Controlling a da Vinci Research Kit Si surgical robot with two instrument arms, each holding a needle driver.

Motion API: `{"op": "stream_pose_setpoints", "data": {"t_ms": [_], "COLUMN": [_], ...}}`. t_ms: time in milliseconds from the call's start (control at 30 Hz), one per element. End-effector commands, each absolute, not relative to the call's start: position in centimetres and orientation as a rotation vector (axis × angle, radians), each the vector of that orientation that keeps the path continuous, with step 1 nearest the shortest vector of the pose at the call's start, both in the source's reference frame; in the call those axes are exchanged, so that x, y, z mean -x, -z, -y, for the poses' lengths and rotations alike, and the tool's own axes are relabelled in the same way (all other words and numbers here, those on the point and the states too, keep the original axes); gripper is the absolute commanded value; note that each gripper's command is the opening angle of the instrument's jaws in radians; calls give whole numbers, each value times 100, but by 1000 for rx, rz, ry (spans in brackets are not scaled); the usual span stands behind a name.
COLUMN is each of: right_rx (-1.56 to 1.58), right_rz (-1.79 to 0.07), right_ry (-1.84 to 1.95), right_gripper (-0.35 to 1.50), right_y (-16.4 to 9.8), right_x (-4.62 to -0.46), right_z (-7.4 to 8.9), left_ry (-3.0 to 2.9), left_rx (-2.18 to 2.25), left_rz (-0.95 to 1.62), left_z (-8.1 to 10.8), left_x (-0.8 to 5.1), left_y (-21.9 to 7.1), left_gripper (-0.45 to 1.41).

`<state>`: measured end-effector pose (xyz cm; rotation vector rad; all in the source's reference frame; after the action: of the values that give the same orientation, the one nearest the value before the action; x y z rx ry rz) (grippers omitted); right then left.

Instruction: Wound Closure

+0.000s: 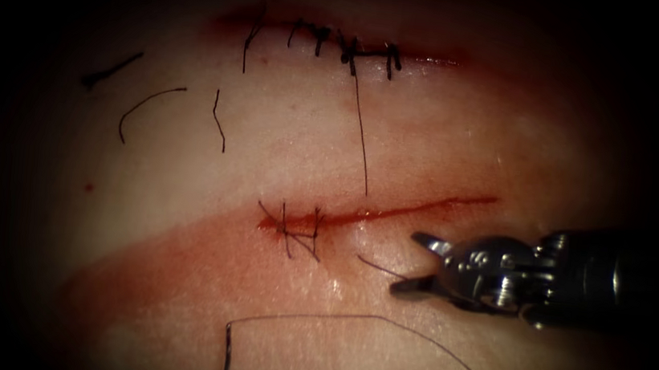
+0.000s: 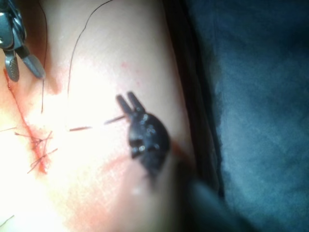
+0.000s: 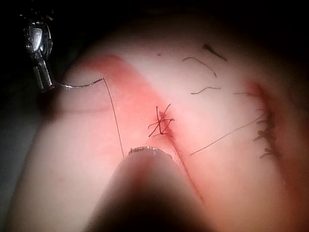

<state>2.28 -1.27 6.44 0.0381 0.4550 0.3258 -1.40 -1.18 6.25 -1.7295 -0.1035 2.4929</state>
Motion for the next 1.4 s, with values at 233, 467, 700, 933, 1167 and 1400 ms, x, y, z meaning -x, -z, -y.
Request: {"op": "stream_pose_setpoints", "data": {"t_ms": [233,467,700,933,1167,1400], "right_rx": [-58,-78,-82,-77,-85,-88], "right_rz": [-416,-402,-395,-367,-368,-365], "right_ry": [-306,-292,-275,-277,-278,-274], "right_gripper": [118,41,-35,-35,-35,11], "right_y": [-682,-686,-683,-681,-678,-678], "right_x": [-245,-250,-236,-214,-217,-214], "right_z": [151,153,154,157,160,162], "left_ry": [-2489,-2489,-2490,-2490,-2490,-2490], "left_rx": [1730,1730,1731,1730,1730,1730], "left_rz": [109,109,109,109,109,109], "left_z": [126,126,127,127,127,127], "left_x": [147,147,145,146,146,146], "left_y": [-630,-630,-629,-629,-629,-629], "left_gripper": [-45,-45,-45,-45,-45,-45]}}
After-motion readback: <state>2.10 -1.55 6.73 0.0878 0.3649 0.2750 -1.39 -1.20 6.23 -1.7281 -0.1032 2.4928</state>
